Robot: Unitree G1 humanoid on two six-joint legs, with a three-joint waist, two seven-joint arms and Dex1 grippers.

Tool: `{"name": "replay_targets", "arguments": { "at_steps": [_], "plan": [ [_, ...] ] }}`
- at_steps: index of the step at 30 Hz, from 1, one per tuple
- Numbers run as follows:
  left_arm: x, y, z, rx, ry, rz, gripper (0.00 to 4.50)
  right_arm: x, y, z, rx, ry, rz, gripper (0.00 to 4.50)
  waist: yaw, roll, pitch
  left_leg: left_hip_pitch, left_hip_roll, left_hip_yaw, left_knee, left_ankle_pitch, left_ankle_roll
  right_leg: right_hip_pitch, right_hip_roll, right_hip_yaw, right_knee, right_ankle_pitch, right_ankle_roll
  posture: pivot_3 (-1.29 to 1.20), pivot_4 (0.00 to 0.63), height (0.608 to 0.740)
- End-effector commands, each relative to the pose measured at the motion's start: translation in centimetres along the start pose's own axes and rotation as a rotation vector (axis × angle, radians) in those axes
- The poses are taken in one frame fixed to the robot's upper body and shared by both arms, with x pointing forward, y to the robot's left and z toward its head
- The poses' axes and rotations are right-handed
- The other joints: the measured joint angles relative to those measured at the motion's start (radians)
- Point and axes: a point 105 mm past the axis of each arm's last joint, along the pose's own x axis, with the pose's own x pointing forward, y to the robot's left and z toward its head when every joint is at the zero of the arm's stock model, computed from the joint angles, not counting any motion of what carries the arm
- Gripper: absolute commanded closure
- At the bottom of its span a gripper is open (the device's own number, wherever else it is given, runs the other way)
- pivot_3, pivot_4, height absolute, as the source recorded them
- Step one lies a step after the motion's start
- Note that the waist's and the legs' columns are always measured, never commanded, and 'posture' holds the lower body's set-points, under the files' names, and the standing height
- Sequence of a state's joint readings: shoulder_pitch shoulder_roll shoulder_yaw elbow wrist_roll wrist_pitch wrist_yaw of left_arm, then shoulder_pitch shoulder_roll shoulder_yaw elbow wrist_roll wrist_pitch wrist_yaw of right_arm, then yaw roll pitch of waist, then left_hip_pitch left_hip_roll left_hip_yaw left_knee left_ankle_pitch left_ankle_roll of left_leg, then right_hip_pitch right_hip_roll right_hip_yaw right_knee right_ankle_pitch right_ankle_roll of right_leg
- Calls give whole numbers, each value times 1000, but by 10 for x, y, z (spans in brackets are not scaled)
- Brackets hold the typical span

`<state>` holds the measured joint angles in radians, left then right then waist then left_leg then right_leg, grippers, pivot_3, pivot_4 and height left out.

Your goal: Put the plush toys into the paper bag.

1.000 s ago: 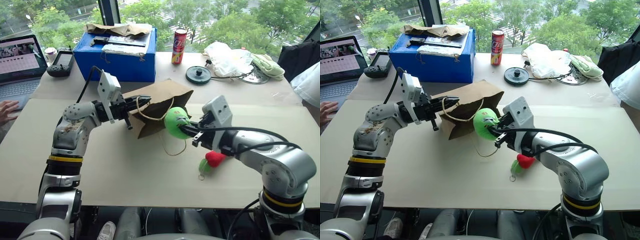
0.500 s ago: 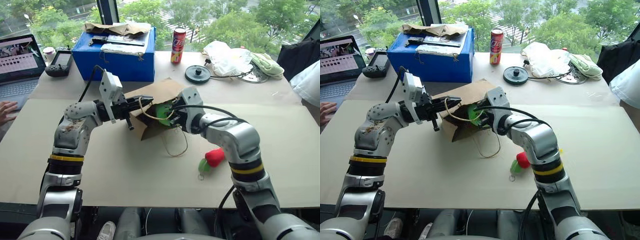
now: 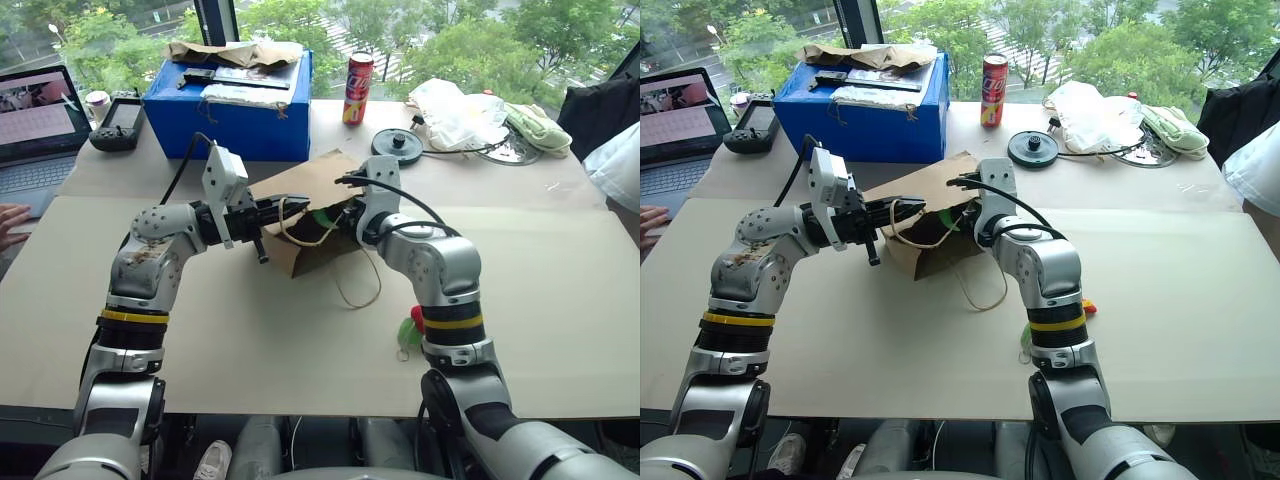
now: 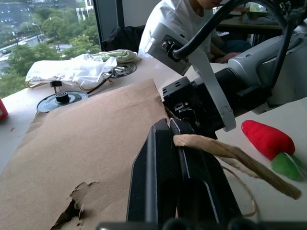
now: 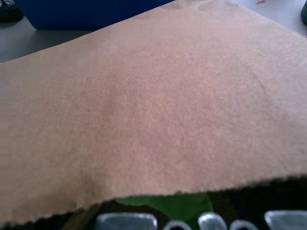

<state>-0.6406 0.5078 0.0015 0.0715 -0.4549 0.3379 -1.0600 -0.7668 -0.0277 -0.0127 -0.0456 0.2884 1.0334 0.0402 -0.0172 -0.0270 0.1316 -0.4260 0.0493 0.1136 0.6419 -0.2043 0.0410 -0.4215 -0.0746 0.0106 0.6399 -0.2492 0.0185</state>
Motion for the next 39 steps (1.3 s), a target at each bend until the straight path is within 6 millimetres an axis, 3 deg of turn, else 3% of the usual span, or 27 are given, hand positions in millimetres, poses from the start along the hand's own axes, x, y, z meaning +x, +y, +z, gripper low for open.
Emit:
{"name": "replay_targets", "arguments": {
  "at_steps": [1, 9, 13, 20, 25, 30, 39],
  "plan": [
    [-1, -1, 9, 35, -15, -6, 4500, -12, 6, 20, -14, -69, 42, 77, 0, 0, 0, 0, 0, 0, 0, 0, 0, 0, 0, 0, 0, 0, 0, 0, 150, 739],
    [0, 1, 7, 36, -10, 2, 4500, -48, -8, 20, -103, -39, 113, 77, 3, 0, 0, 0, 0, 0, 0, 0, 0, 0, -1, 0, 0, 0, 0, 0, 150, 739],
    [0, 2, 7, 37, -10, 4, 4500, -79, -21, 7, -226, 44, 184, 77, 6, 0, 0, 0, 0, 0, 0, 0, 0, 0, -1, 0, 0, 0, 0, 0, 150, 739],
    [2, 1, 6, 33, -11, 0, 4500, -138, -64, -16, -562, 287, 270, 77, 6, 1, 1, 1, -1, 0, 0, -1, 2, 2, -1, 0, -10, 0, 0, 0, 150, 739],
    [2, 1, 5, 30, -10, -4, 4500, -162, -86, -39, -745, 471, 341, 77, 2, 1, 1, 2, -1, 0, 0, -1, 2, 2, 1, 3, -10, 0, 0, 0, 150, 739],
    [2, 0, 4, 30, -10, -3, 4500, -170, -111, -61, -907, 630, 361, 77, 4, 1, 1, 2, 0, 0, 2, -1, 2, 3, 1, 3, -10, 0, 1, 0, 150, 739],
    [-1, 1, 5, 37, -4, 9, 4500, -146, -123, -82, -963, 633, 357, 77, 6, 1, 1, 2, -1, 0, 2, -1, 2, 2, 1, 3, -10, 0, 1, 0, 150, 739]
  ]
}}
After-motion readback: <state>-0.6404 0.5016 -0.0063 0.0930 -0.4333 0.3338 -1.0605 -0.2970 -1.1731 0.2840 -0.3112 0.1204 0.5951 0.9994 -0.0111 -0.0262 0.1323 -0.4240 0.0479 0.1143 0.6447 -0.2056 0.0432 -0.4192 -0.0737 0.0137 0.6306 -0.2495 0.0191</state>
